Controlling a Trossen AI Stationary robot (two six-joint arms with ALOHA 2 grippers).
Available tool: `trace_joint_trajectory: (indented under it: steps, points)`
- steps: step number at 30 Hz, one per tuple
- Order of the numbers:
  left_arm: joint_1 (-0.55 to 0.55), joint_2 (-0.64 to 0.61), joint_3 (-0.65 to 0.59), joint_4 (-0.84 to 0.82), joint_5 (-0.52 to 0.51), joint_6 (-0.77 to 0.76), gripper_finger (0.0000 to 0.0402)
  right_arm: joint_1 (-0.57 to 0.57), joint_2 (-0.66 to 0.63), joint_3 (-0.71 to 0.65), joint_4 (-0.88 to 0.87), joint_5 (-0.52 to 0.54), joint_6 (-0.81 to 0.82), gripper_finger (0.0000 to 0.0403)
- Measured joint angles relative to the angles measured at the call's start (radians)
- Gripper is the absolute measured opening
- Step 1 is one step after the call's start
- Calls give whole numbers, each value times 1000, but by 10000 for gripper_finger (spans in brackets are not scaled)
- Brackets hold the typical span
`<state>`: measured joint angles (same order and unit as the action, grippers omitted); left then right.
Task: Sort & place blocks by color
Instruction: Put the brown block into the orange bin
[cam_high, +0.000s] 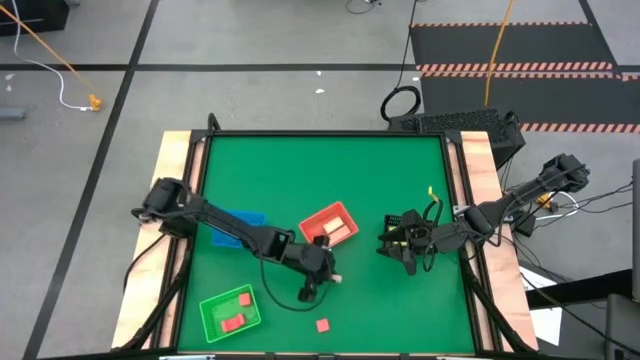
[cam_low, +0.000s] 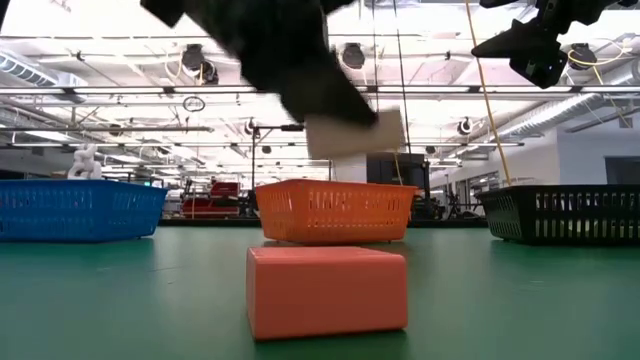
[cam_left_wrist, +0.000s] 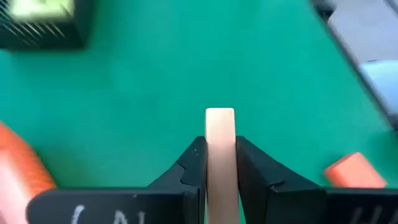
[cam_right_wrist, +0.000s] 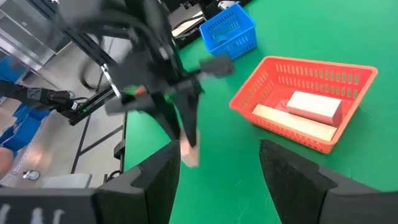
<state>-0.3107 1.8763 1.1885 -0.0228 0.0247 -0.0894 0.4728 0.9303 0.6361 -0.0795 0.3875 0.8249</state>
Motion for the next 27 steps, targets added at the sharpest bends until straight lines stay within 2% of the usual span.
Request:
trace_joint_trajectory:
  steps: [2, 7, 16, 22, 27]
  points:
    - [0, -39, 0, 5, -18, 7, 56, 0, 0, 0, 0, 0, 0, 210]
    - [15, -119, 1, -82, -177, 89, 56, 0, 0, 0, 0, 0, 0, 210]
    - [144, -107, -2, -198, -340, 10, 56, 0, 0, 0, -1, 0, 0, 210]
    - [235, -108, -17, -197, -341, -86, 56, 0, 0, 0, -1, 0, 0, 210]
    - [251, -109, -18, -230, -299, -135, 62, 0, 0, 0, 0, 0, 0, 210]
